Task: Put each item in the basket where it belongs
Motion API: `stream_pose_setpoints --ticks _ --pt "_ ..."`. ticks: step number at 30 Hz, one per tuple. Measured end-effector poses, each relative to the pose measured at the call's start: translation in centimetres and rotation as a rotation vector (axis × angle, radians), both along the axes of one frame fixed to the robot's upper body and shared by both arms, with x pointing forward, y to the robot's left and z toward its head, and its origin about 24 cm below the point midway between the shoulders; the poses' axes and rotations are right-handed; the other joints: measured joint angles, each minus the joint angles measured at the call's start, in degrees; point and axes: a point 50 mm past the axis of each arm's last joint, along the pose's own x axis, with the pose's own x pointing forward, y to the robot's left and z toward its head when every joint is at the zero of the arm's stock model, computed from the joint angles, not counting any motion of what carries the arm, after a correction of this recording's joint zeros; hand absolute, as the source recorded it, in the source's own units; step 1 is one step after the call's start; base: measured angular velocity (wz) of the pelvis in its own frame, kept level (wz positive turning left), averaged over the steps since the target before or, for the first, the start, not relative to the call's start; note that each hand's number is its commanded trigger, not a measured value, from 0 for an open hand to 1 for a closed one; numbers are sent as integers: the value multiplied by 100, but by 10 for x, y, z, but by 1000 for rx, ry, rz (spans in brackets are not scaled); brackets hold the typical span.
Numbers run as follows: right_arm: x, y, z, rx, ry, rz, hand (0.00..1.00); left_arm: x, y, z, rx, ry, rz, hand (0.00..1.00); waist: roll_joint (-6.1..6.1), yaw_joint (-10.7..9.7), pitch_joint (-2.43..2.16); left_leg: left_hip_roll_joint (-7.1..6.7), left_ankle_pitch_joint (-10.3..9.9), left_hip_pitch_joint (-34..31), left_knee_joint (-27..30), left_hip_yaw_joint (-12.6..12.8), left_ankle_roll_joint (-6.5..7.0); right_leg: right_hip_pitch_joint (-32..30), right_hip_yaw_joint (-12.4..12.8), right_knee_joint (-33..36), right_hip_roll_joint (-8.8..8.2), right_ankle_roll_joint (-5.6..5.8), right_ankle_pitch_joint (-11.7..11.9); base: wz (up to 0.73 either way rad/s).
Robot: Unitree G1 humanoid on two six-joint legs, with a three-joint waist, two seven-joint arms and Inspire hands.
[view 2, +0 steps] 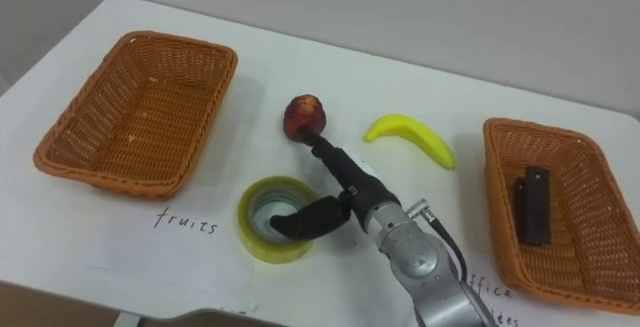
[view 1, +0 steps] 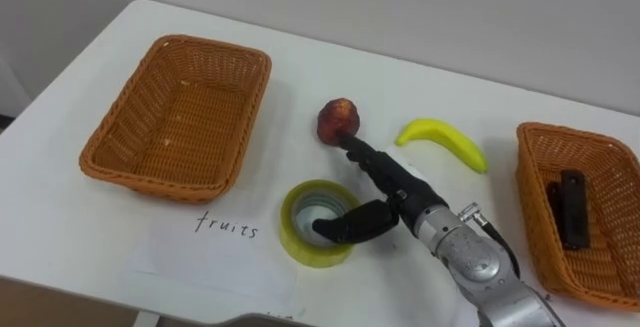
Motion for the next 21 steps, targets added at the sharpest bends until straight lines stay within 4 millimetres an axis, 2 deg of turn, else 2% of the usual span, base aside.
stream_pose_setpoints --ticks 9,21 --pt "1 0 1 -29 6 42 0 3 1 0 -33 9 -6 0 -7 2 6 -1 0 -14 20 0 0 4 -3 2 -2 2 1 0" --pt "7 0 9 -98 2 133 0 10 4 2 -35 -8 -8 0 -56 4 46 3 -4 -29 -16 -22 1 -15 -6 -3 39 2 1 0"
